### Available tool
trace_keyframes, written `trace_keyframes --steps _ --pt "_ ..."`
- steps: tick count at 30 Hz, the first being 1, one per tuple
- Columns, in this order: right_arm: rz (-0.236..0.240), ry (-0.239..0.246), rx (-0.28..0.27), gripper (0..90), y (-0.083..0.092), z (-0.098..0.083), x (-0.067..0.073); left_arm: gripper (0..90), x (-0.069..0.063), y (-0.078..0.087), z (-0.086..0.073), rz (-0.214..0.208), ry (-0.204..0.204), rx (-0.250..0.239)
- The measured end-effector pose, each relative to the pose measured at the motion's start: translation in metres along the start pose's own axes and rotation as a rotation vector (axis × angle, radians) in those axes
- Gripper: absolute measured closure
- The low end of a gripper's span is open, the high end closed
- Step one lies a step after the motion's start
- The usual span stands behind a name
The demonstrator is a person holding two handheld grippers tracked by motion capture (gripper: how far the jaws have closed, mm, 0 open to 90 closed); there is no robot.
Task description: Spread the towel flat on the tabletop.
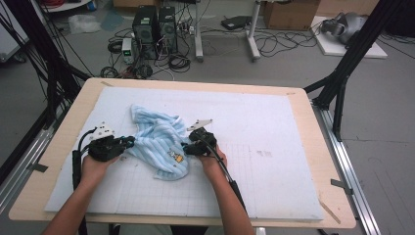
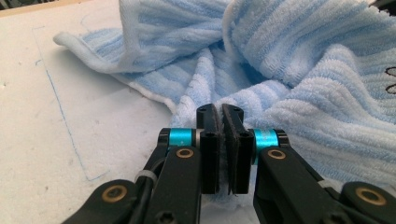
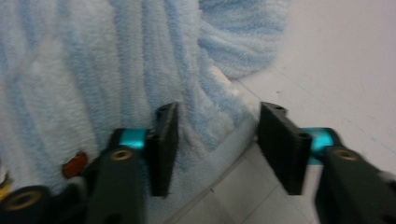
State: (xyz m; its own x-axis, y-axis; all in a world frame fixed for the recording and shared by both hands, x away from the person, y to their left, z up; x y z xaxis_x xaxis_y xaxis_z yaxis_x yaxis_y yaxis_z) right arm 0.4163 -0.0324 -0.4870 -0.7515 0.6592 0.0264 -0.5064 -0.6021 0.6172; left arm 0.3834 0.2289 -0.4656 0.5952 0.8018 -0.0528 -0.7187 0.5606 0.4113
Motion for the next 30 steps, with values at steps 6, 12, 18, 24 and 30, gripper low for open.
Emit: trace_keyframes --steps 6,12,18,24,30 --pt "-0.044 0.088 0.058 82.3 0.014 -0.005 0.003 85.3 -0.001 -0.001 -0.001 -0.009 0.003 -0.006" --pt "-0.117 0.072 0.105 82.4 0.056 -0.035 -0.011 85.3 -0.01 -0.006 -0.001 -0.055 0.016 -0.013" --pt "-0.175 0.064 0.109 82.6 0.105 -0.07 -0.015 85.1 -0.023 -0.013 -0.001 -0.123 0.021 -0.003" --pt "-0.208 0.02 0.115 82.6 0.137 -0.098 -0.012 80.3 -0.048 -0.023 -0.002 -0.212 -0.005 0.026" --pt "-0.267 -0.004 -0.017 57.7 0.151 -0.084 -0.015 42.4 -0.042 -0.025 0.001 -0.167 0.042 -0.017"
Point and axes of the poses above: each handheld gripper's, and its own axes: y roughly backward along the jaws, z roughly out of its top, x roughly to its left, the point moved 6 cm from there along -y, roughly forward along the jaws, and after that the axes turned 5 degrees about -x, right-handed, at the moved point
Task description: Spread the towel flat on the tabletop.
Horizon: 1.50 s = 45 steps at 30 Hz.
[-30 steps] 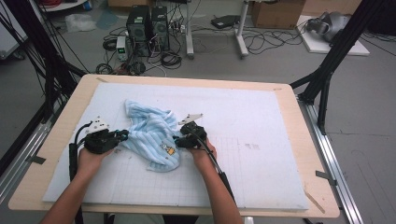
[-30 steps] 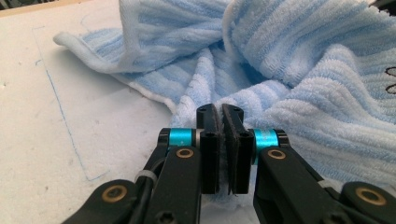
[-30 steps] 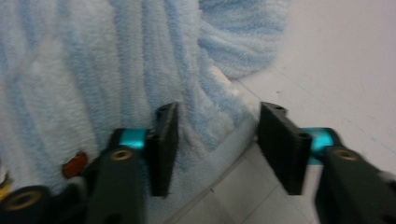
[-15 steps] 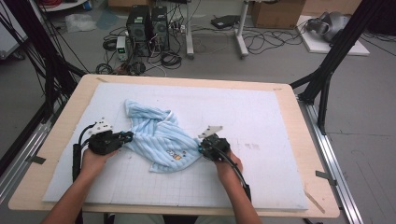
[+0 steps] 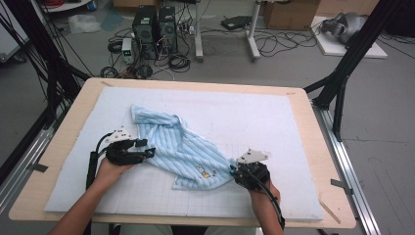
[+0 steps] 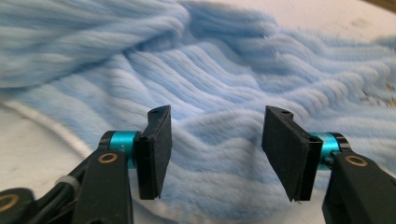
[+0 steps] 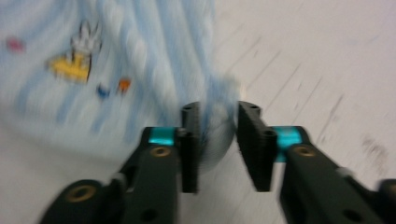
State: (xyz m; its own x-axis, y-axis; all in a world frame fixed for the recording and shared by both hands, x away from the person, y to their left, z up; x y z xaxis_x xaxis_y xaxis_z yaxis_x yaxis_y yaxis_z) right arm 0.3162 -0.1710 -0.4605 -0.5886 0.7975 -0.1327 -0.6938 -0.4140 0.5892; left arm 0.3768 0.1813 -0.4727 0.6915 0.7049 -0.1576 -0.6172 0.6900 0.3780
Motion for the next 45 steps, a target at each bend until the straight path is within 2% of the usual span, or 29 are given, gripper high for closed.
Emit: trace_keyframes --steps 1,3,4,5,7,9,12,15,16,17,18,20,22,24,25,26,28,29,32,34,40,45 --pt "0.0 0.0 0.0 57.7 0.0 0.0 0.0 42.4 0.002 0.002 0.001 0.013 0.002 -0.01" --pt "0.015 -0.013 -0.052 48.7 -0.008 0.017 0.0 41.0 0.006 0.004 0.002 0.035 0.015 -0.026" --pt "0.023 -0.012 -0.076 47.1 -0.014 0.027 0.002 40.2 0.009 0.005 0.003 0.042 0.023 -0.033" --pt "0.035 -0.001 -0.117 46.6 -0.023 0.038 0.004 39.4 0.01 0.006 0.003 0.045 0.028 -0.037" --pt "0.053 0.023 -0.136 45.2 -0.038 0.053 0.01 38.4 0.012 0.007 0.003 0.045 0.04 -0.043" --pt "0.092 0.031 -0.153 44.5 -0.056 0.069 0.016 36.2 0.013 0.008 0.004 0.048 0.054 -0.048" --pt "0.148 0.032 -0.136 44.2 -0.082 0.085 0.024 34.5 0.016 0.011 0.004 0.058 0.057 -0.06" --pt "0.182 0.069 -0.094 44.4 -0.105 0.097 0.028 33.8 0.018 0.014 0.005 0.066 0.051 -0.067" --pt "0.194 0.067 -0.08 44.3 -0.112 0.1 0.029 33.5 0.019 0.014 0.005 0.07 0.053 -0.071" --pt "0.213 0.078 -0.055 42.6 -0.125 0.105 0.03 33.5 0.02 0.015 0.005 0.073 0.054 -0.073" --pt "0.213 0.078 -0.055 42.6 -0.125 0.105 0.03 33.5 0.02 0.016 0.006 0.076 0.054 -0.075" --pt "0.233 0.078 -0.03 37.5 -0.137 0.109 0.032 33.6 0.021 0.016 0.006 0.076 0.055 -0.077" --pt "0.247 0.048 0.002 29.0 -0.149 0.111 0.035 33.6 0.021 0.016 0.005 0.077 0.054 -0.074" --pt "0.249 0.074 0.043 30.6 -0.159 0.11 0.039 33.7 0.021 0.016 0.005 0.077 0.054 -0.072" --pt "0.233 0.107 0.07 42.8 -0.161 0.108 0.04 33.9 0.021 0.016 0.005 0.078 0.053 -0.072" --pt "0.23 0.131 0.091 54.7 -0.162 0.105 0.04 33.9 0.021 0.016 0.005 0.079 0.053 -0.072" --pt "0.242 0.102 0.089 76.9 -0.158 0.104 0.039 34.4 0.022 0.017 0.005 0.081 0.055 -0.073" --pt "0.223 0.111 0.096 79.8 -0.156 0.102 0.037 34.5 0.022 0.017 0.004 0.082 0.057 -0.071" --pt "0.221 0.075 0.136 82.9 -0.147 0.09 0.029 35.0 0.023 0.018 0.003 0.085 0.056 -0.067" --pt "0.228 0.043 0.14 83.3 -0.137 0.083 0.022 35.2 0.023 0.019 0.003 0.086 0.055 -0.066" --pt "0.232 0.008 0.126 83.8 -0.1 0.059 0.009 35.6 0.022 0.018 0.003 0.09 0.051 -0.067" --pt "0.209 0.038 0.163 83.9 -0.073 0.043 0.007 35.6 0.022 0.017 0.003 0.09 0.051 -0.064"
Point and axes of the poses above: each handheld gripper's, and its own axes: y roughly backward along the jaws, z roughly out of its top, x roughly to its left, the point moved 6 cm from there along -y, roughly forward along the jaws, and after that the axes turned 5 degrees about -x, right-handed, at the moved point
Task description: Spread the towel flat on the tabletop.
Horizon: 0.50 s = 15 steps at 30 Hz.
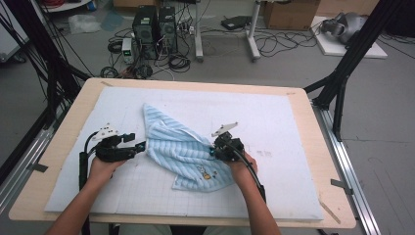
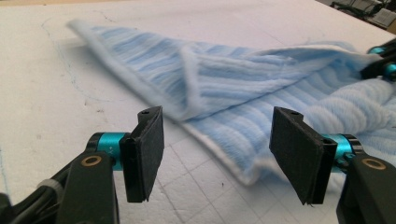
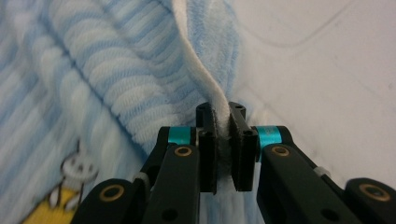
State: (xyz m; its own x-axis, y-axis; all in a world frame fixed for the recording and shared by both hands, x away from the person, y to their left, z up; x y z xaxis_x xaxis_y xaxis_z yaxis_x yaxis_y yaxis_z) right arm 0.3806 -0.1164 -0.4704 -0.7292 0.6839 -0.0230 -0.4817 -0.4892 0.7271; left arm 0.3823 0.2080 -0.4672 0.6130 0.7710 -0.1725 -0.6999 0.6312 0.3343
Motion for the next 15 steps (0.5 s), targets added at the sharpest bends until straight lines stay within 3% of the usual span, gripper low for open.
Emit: trace_keyframes --steps 5,7,11,13,15 --pt "0.017 0.003 0.021 82.8 0.015 -0.017 0.003 35.6 0.001 0.0 0.0 0.001 -0.001 0.0" --pt "0.018 0.003 0.002 73.1 0.017 -0.014 0.002 35.7 0.001 0.0 0.001 0.003 -0.001 -0.002" --pt "0.003 -0.041 -0.116 47.6 0.016 0.01 -0.006 35.7 0.001 0.001 0.001 0.008 0.0 -0.008" --pt "-0.018 -0.038 -0.185 40.8 0.008 0.033 -0.011 35.7 0.002 0.0 0.0 0.007 0.001 -0.005" --pt "-0.02 -0.031 -0.199 40.3 0.004 0.041 -0.011 35.6 0.002 0.0 0.0 0.007 0.002 -0.005"
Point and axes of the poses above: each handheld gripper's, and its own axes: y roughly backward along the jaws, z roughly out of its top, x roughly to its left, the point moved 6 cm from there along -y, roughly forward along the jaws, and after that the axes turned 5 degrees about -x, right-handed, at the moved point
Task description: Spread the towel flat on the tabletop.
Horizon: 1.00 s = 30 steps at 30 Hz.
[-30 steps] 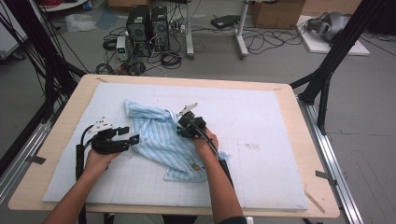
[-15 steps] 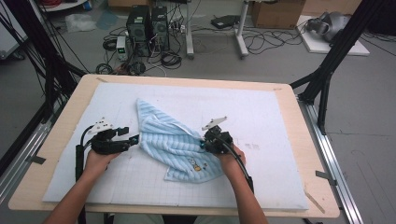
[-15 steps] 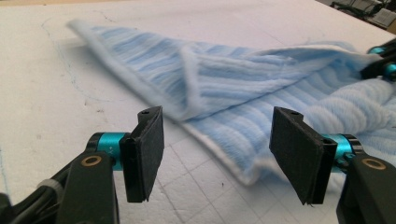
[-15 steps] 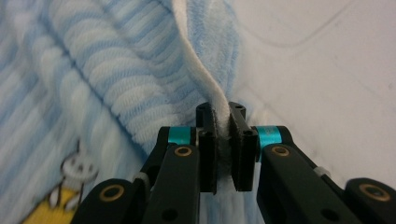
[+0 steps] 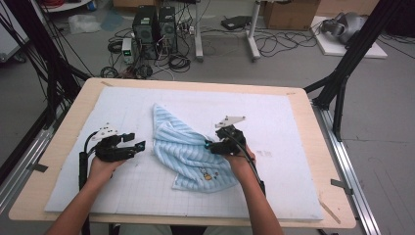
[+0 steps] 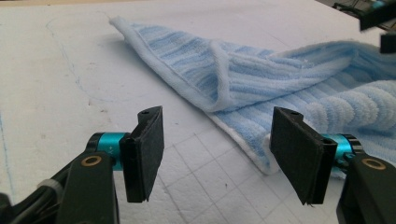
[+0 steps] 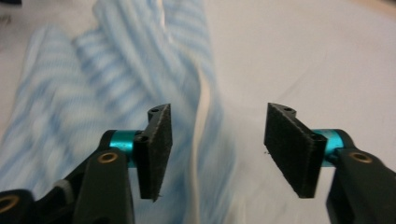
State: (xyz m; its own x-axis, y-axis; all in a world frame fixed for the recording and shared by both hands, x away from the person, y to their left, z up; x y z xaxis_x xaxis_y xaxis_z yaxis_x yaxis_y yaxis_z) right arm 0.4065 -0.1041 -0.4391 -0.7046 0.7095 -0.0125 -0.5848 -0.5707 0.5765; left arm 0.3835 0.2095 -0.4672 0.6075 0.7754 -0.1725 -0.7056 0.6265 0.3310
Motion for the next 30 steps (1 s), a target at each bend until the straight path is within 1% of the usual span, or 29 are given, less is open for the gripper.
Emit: trace_keyframes --steps 2,6,9,11,12,14,16,18,19,21,22,24,25,27,28,29,30 --pt "0.022 0.019 -0.013 40.1 -0.013 0.012 0.003 35.7 0.0 0.0 0.0 0.0 -0.003 -0.001" --pt "0.081 0.071 0.014 42.3 -0.044 0.029 0.015 35.7 0.002 0.001 0.0 0.005 0.003 -0.004" --pt "0.117 0.075 0.038 43.8 -0.066 0.037 0.022 35.7 0.003 0.003 0.001 0.012 -0.005 -0.008" --pt "0.147 0.079 0.067 45.6 -0.08 0.04 0.027 35.7 0.004 0.005 0.002 0.018 -0.007 -0.008" --pt "0.159 0.096 0.07 48.1 -0.087 0.041 0.03 35.7 0.006 0.006 0.003 0.022 -0.003 -0.011" --pt "0.19 0.096 0.066 49.9 -0.099 0.042 0.037 35.7 0.007 0.006 0.003 0.026 0.006 -0.016" --pt "0.206 0.088 0.087 49.8 -0.11 0.039 0.042 35.7 0.008 0.006 0.002 0.028 0.009 -0.014" --pt "0.228 0.096 0.108 51.7 -0.118 0.036 0.046 35.7 0.008 0.006 0.002 0.027 0.006 -0.013" --pt "0.231 0.105 0.117 56.3 -0.12 0.037 0.048 35.7 0.008 0.006 0.002 0.028 0.006 -0.014" --pt "0.244 0.153 0.113 75.9 -0.12 0.042 0.05 35.9 0.008 0.006 0.002 0.028 0.005 -0.012" --pt "0.227 0.181 0.11 82.3 -0.119 0.045 0.05 35.9 0.009 0.006 0.002 0.03 0.007 -0.011" --pt "0.195 0.201 0.098 83.9 -0.116 0.051 0.047 36.0 0.009 0.006 0.001 0.028 0.007 -0.009" --pt "0.175 0.2 0.093 84.0 -0.114 0.054 0.044 36.1 0.009 0.006 0.001 0.029 0.008 -0.009" --pt "0.121 0.193 0.064 84.0 -0.109 0.06 0.036 36.2 0.01 0.006 0.001 0.031 0.009 -0.009" --pt "0.099 0.178 0.053 83.9 -0.106 0.062 0.031 36.2 0.01 0.006 0.001 0.032 0.009 -0.009" --pt "0.085 0.162 0.044 83.9 -0.103 0.063 0.026 36.2 0.01 0.006 0.001 0.034 0.011 -0.009" --pt "0.063 0.155 0.044 83.9 -0.1 0.063 0.021 36.1 0.011 0.007 0.001 0.033 0.011 -0.007"
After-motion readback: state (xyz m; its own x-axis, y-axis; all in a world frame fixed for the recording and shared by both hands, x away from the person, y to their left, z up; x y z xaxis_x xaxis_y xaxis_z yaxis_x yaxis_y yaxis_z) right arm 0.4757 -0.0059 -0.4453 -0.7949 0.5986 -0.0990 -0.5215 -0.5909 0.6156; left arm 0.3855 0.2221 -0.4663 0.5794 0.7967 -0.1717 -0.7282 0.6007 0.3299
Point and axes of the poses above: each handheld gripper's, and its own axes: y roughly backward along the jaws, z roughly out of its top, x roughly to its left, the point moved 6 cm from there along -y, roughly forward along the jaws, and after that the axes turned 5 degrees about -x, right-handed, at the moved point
